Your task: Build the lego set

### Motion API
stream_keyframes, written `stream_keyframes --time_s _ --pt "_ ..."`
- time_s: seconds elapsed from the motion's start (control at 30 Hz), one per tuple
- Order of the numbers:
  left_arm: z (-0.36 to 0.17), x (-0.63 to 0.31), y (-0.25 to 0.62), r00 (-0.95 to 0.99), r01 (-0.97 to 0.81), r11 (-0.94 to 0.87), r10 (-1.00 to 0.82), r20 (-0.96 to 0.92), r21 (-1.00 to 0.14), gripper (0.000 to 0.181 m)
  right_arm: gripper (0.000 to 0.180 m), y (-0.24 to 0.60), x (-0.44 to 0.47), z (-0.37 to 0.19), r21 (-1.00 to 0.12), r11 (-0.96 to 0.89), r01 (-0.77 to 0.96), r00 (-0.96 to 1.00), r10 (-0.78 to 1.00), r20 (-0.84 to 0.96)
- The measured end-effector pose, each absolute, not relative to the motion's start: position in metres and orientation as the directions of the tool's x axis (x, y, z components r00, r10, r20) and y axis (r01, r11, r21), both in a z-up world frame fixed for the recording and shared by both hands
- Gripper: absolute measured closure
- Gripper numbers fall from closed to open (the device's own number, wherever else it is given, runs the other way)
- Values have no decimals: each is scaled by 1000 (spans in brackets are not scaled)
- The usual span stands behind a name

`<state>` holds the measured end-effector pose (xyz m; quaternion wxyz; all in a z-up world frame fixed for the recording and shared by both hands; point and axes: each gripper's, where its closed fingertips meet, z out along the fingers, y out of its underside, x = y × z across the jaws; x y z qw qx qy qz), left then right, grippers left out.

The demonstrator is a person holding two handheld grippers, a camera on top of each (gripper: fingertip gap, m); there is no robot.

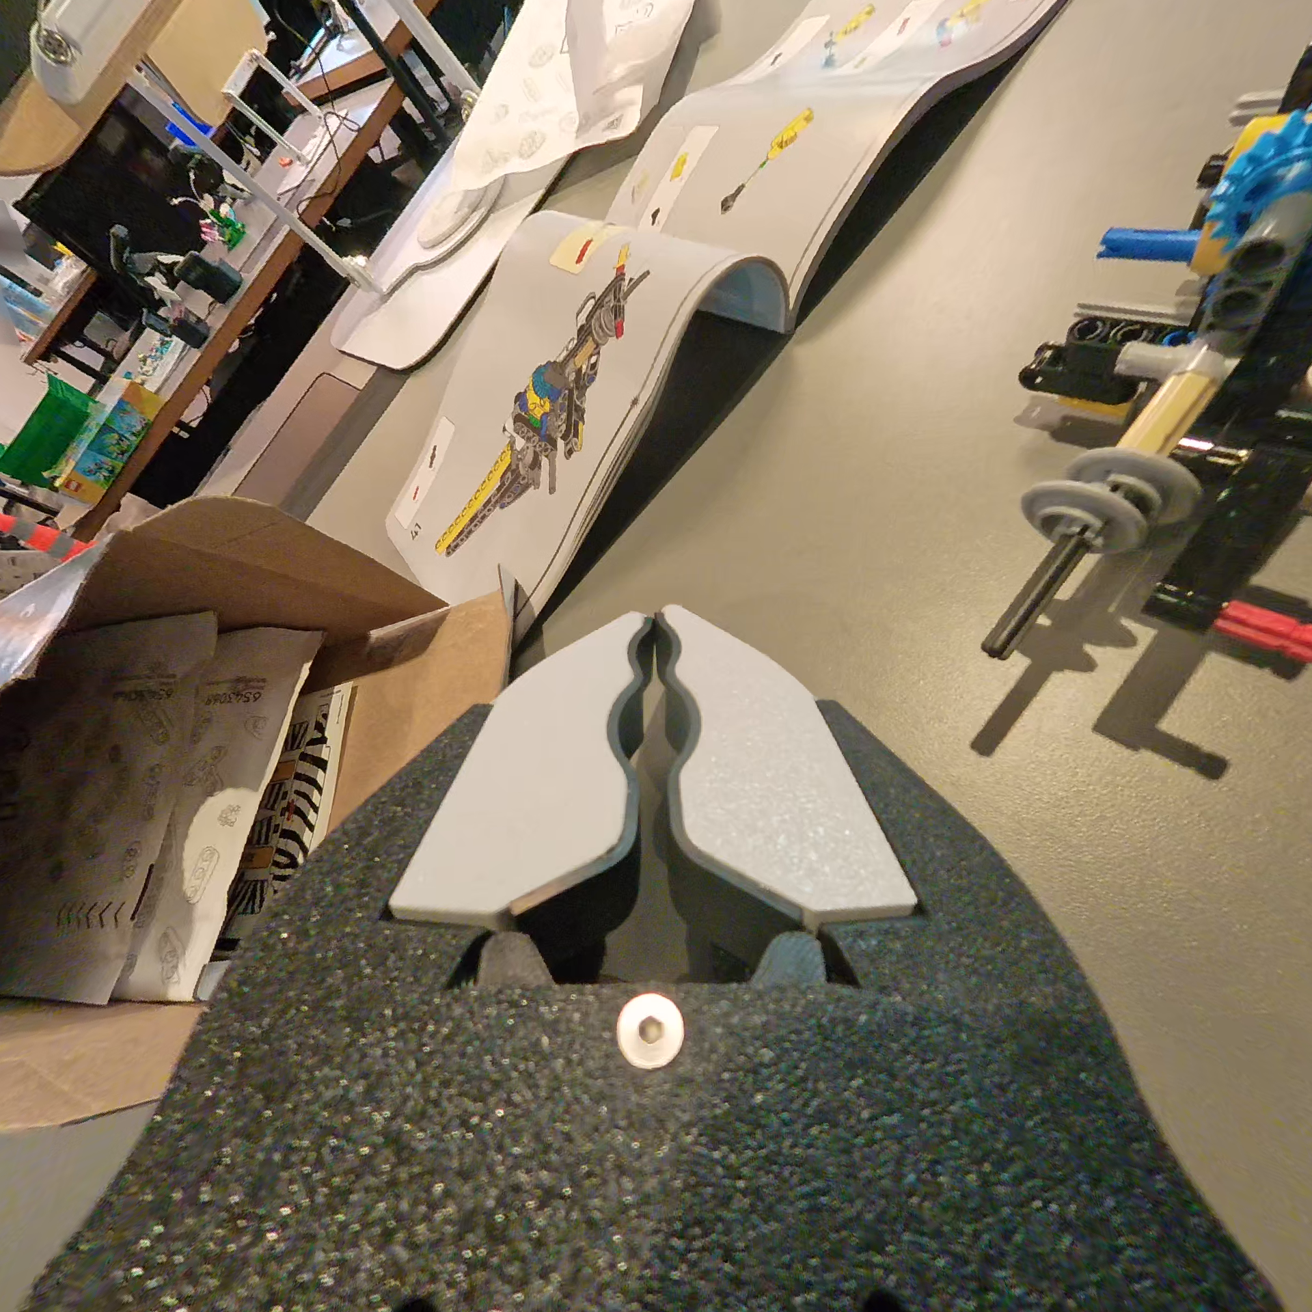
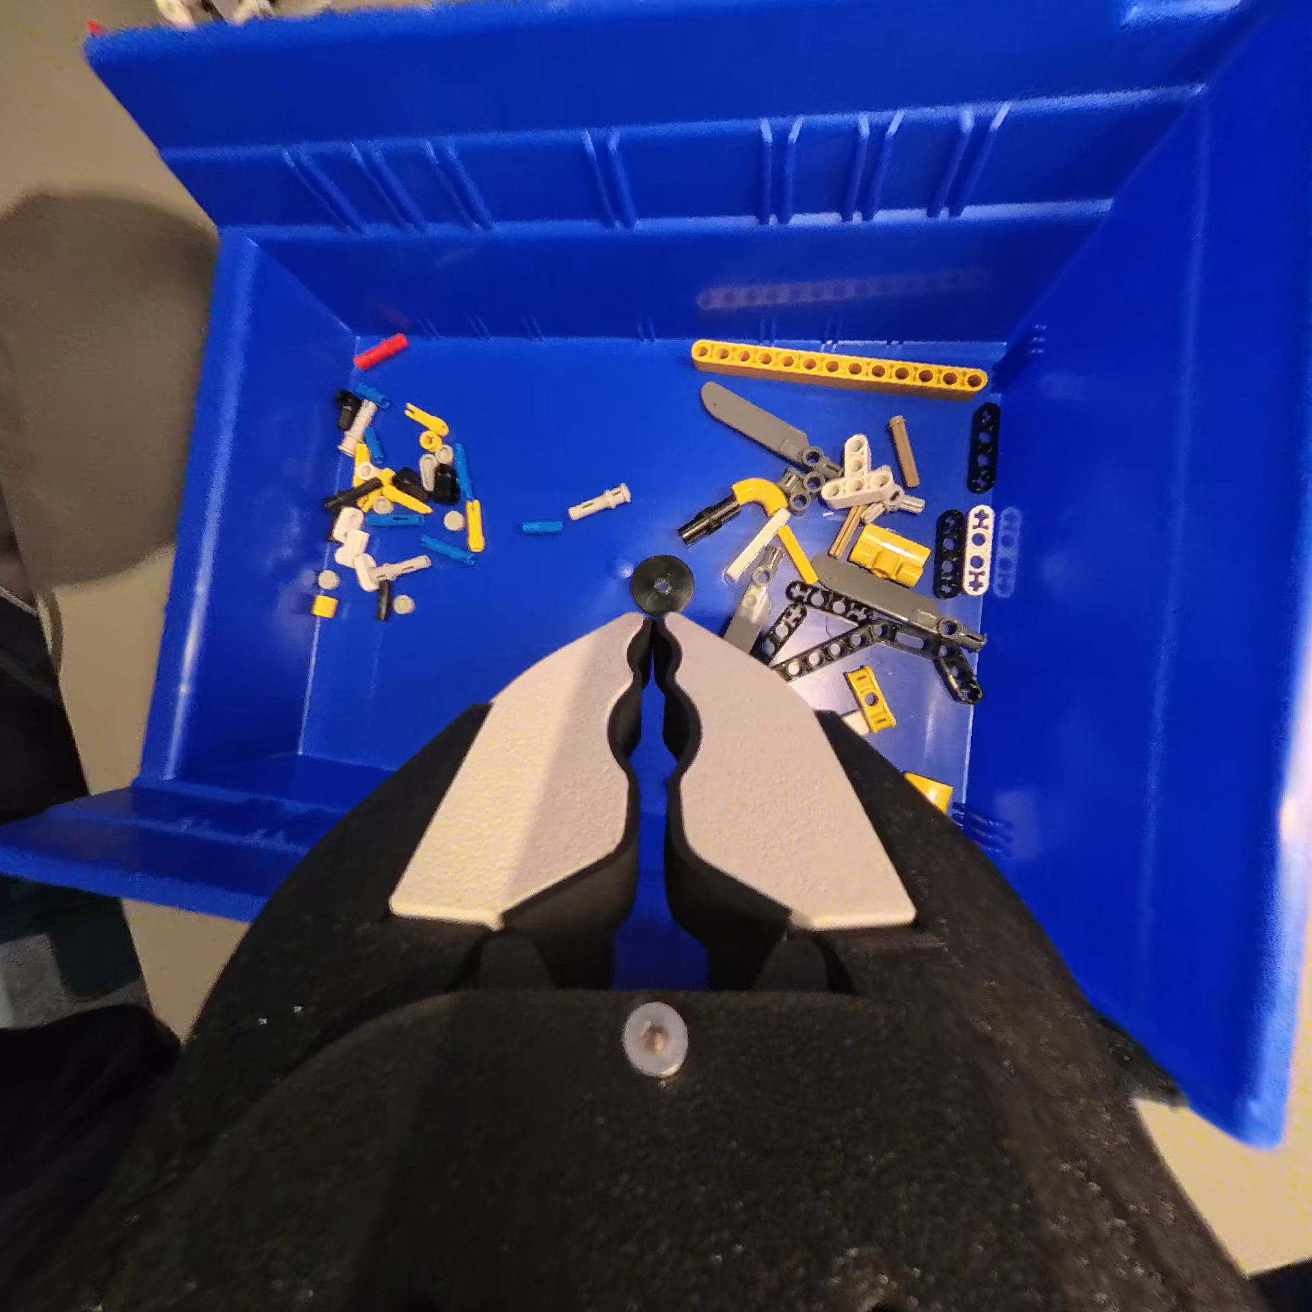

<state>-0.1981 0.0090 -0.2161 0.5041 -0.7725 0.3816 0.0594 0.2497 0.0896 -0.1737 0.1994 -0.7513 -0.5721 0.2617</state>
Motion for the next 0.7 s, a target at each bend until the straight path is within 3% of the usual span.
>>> stream_keyframes --time_s 0.3,0.7 --pt "-216 -199 10 706 -646 -207 -527 -473 -735 181 179 106 264 -118 -762 -256 595 301 950 -85" --pt "-217 -200 11 709 -646 -213 -522 -474 -733 181 179 116 267 -125 -746 -273 608 346 936 -60"
